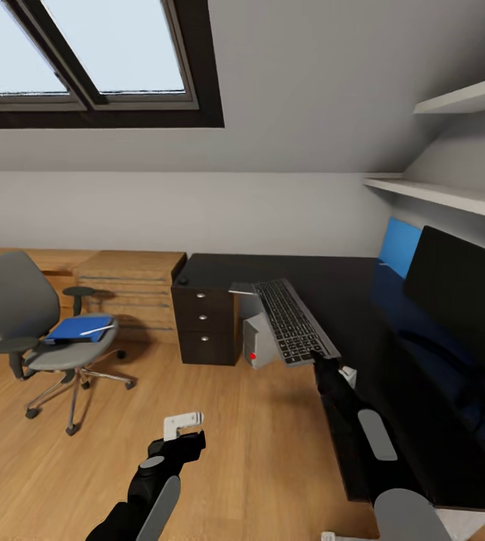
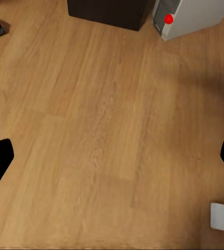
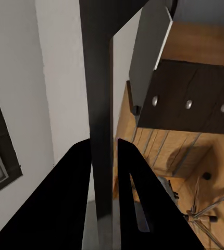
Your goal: In the bedroom, organize the workspace by keeping the computer under the desk, ensuring the monitor is on the desk, placing the keyboard on the desk next to the monitor, placing the mouse on the desk next to the keyboard, moving the folder from the swivel chair onto the desk next to the mouse, stacking the notebook on top of the folder with the pen on top of the notebook, and positioning the swivel chair next to the desk.
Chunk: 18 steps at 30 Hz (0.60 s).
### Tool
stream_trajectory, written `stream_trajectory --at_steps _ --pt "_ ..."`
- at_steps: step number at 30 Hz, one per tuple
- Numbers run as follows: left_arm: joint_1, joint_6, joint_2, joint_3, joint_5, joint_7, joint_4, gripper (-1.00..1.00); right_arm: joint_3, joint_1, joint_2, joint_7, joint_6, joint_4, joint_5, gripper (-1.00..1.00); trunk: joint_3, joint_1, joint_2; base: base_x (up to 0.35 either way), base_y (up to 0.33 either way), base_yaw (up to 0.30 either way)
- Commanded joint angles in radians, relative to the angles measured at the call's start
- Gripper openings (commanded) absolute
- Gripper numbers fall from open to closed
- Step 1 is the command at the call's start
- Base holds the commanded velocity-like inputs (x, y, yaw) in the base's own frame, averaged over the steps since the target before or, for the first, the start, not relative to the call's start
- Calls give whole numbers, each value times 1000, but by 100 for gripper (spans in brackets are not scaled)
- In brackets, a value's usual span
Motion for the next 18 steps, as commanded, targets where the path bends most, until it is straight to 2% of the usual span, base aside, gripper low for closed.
stream_trajectory --at_steps 1,4,6,9,13,18 --pt "-1 2 1 -1 11 10 -1 100 -5 -1 -1 1 12 0 -16 -100 2 -4 6 -283 -242 0" --pt "-1 1 1 4 12 10 -1 100 -30 -1 -8 -3 -3 28 -16 -100 11 -16 27 -283 -242 0" --pt "-1 0 1 6 12 10 -2 100 -34 -2 -31 -4 -27 64 -16 -100 18 -24 41 -283 -242 0" --pt "-1 -1 1 7 12 10 -3 100 -36 -3 -50 -4 -63 83 -17 -100 27 -35 62 -283 -235 0" --pt "-1 -2 0 5 13 10 0 100 -36 -3 -54 -4 -77 87 -17 -100 33 -43 76 -266 -205 0" --pt "-1 -5 -1 2 14 8 4 100 -36 -3 -56 -4 -88 89 -17 -100 33 -43 76 -68 -52 0"
